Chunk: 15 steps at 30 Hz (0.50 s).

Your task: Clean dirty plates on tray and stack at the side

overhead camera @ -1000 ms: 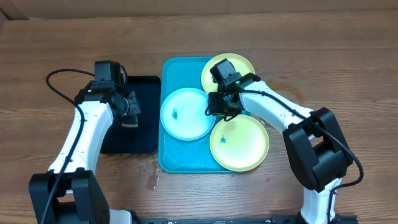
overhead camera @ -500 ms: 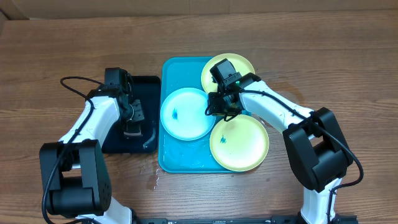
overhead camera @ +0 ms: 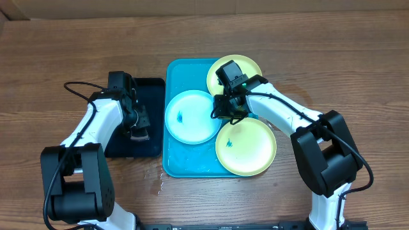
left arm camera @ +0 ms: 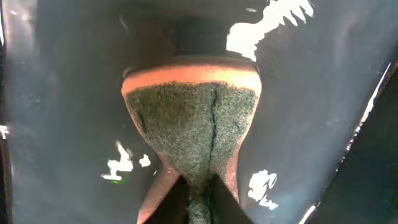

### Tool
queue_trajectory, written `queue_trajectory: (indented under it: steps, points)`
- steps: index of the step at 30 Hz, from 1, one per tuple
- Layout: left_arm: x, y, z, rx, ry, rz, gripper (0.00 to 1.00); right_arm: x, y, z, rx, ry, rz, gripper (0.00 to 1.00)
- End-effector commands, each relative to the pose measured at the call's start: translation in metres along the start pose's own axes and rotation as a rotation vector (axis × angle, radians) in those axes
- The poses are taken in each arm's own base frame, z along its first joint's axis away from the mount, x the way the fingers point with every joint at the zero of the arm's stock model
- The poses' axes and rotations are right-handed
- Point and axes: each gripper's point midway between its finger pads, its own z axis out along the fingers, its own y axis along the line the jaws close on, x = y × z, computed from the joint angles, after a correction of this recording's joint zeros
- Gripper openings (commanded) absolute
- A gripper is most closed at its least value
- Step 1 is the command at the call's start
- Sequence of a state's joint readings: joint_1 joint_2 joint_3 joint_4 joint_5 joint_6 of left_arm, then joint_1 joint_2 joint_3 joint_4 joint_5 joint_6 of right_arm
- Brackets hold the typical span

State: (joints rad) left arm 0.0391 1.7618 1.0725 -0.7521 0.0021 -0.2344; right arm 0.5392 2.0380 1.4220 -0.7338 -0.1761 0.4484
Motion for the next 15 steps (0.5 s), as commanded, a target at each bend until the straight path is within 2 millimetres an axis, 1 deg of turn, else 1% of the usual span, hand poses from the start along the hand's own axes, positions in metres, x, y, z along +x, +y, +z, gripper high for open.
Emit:
queue_trajectory:
  steps: [1, 2, 3, 5, 7, 9, 11, 13, 15]
  points:
    - [-0.004, 0.000, -0.002, -0.002, -0.015, 0.000, 0.04, 0.003, -0.001, 0.007, 0.006, 0.014, 0.001, 0.22]
    - [-0.005, 0.000, -0.002, -0.002, -0.018, 0.004, 0.04, 0.003, -0.001, 0.007, 0.006, 0.014, 0.001, 0.23]
    - [-0.006, 0.000, -0.002, -0.001, -0.021, 0.010, 0.04, 0.003, -0.001, 0.007, 0.006, 0.014, 0.001, 0.28]
    - [-0.007, -0.001, -0.002, 0.001, -0.028, 0.034, 0.04, 0.003, -0.001, 0.007, 0.006, 0.014, 0.001, 0.34]
    - [-0.007, -0.001, -0.006, 0.004, -0.021, 0.036, 0.04, 0.003, -0.001, 0.007, 0.006, 0.013, 0.001, 0.36]
    - [-0.010, -0.002, -0.020, 0.002, -0.020, 0.037, 0.04, 0.003, -0.001, 0.007, 0.005, 0.011, 0.000, 0.36]
    - [-0.021, -0.003, -0.038, 0.002, -0.058, 0.036, 0.04, 0.002, -0.001, 0.007, 0.003, 0.008, -0.001, 0.36]
    - [-0.036, -0.006, -0.062, 0.010, -0.127, 0.036, 0.04, 0.001, 0.000, 0.007, 0.001, 0.005, -0.001, 0.35]
    - [-0.047, -0.009, -0.083, 0.025, -0.189, 0.035, 0.04, 0.001, 0.000, 0.007, 0.001, 0.004, -0.001, 0.35]
